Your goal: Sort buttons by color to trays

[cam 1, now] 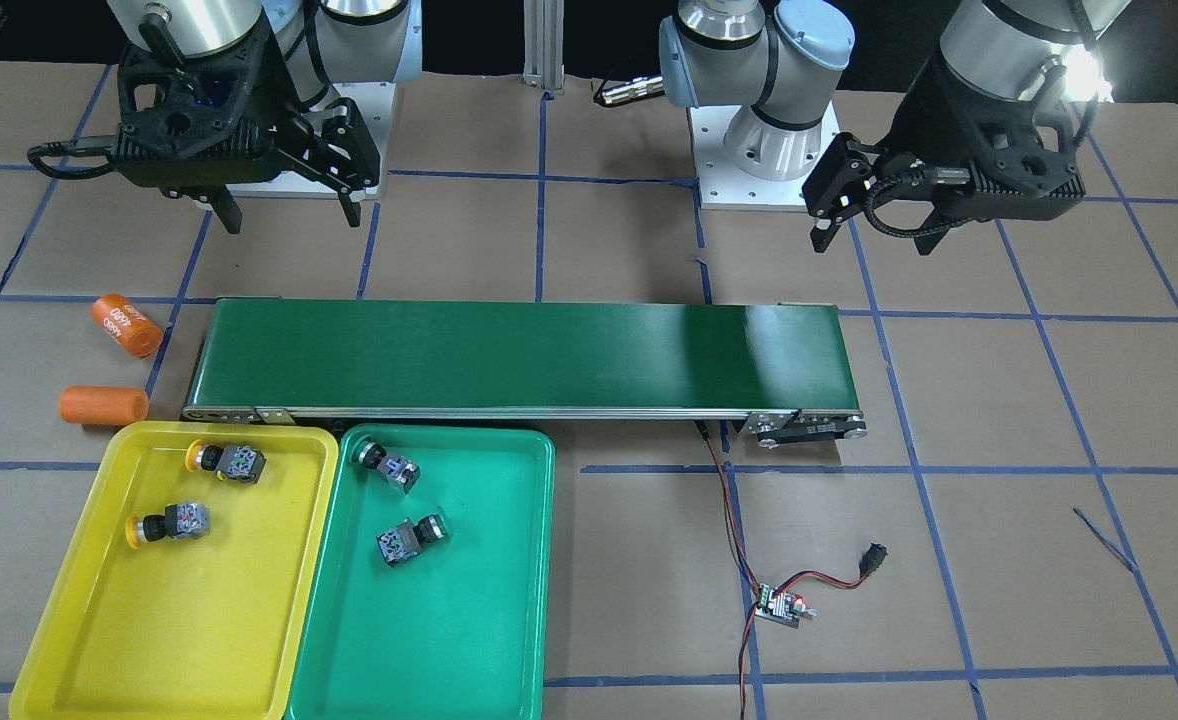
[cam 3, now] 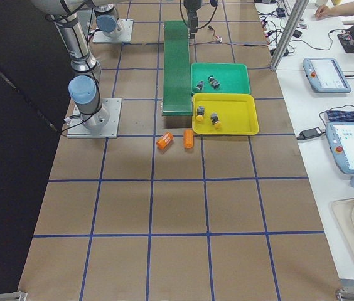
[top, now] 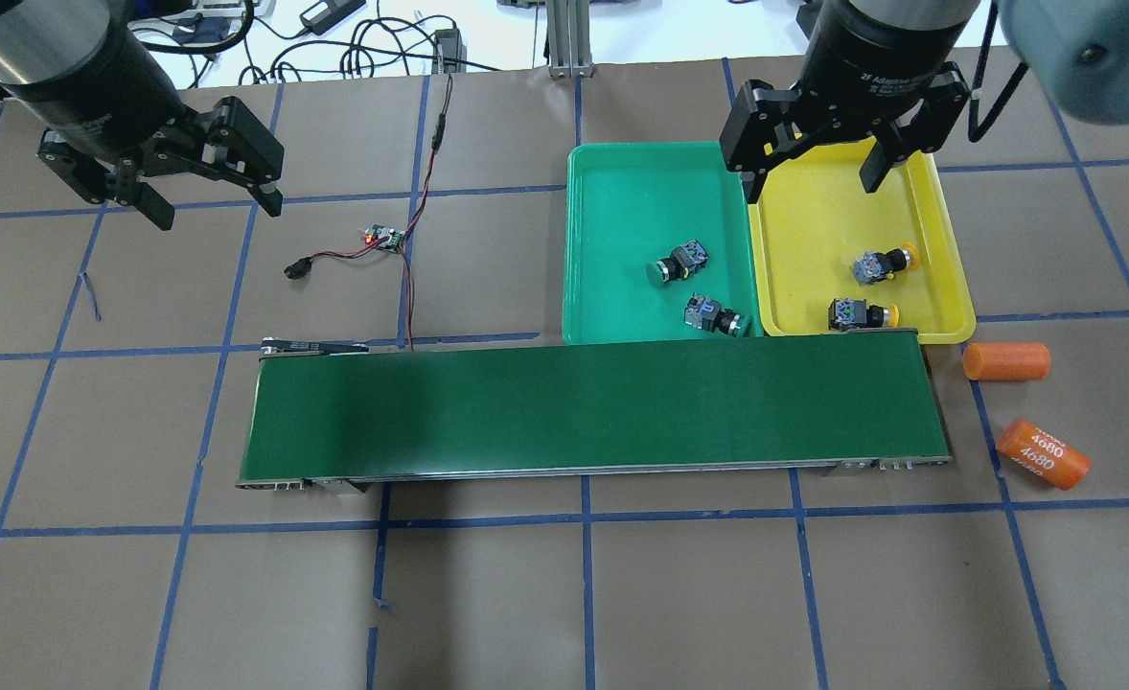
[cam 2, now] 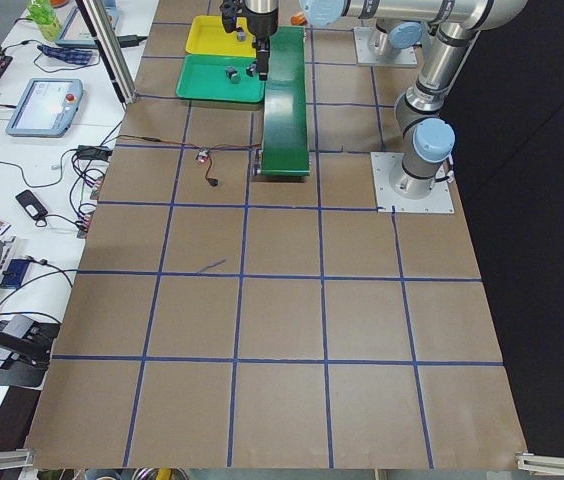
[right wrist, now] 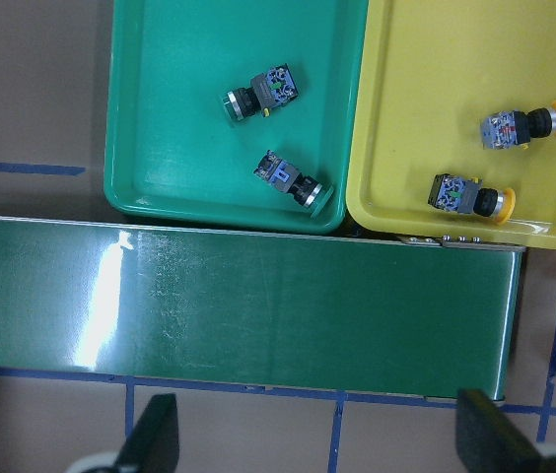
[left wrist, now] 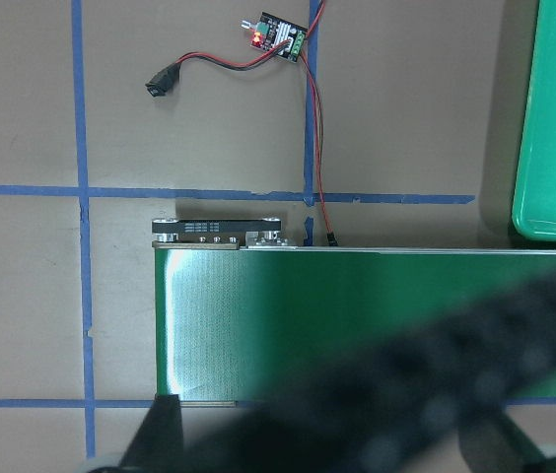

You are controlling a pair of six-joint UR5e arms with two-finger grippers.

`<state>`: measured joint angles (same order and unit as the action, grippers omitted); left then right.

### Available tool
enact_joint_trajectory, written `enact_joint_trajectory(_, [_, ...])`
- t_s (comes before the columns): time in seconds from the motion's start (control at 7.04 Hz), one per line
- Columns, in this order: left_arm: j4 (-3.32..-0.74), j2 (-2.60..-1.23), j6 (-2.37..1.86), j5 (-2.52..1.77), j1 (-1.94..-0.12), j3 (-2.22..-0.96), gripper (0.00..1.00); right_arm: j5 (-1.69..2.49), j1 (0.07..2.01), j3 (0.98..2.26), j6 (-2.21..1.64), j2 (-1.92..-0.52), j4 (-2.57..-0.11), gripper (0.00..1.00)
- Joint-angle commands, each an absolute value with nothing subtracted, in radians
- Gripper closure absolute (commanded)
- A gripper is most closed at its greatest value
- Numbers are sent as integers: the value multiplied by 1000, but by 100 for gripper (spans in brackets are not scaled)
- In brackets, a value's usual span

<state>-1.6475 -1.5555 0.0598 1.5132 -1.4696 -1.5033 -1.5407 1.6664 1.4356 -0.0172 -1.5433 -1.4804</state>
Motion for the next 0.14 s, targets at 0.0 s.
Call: enact_joint_trajectory(0.0, [-1647,-1555,60,1513,-1470,-1503,0,-1545,1666,1437,-17,-1545,-1479,0])
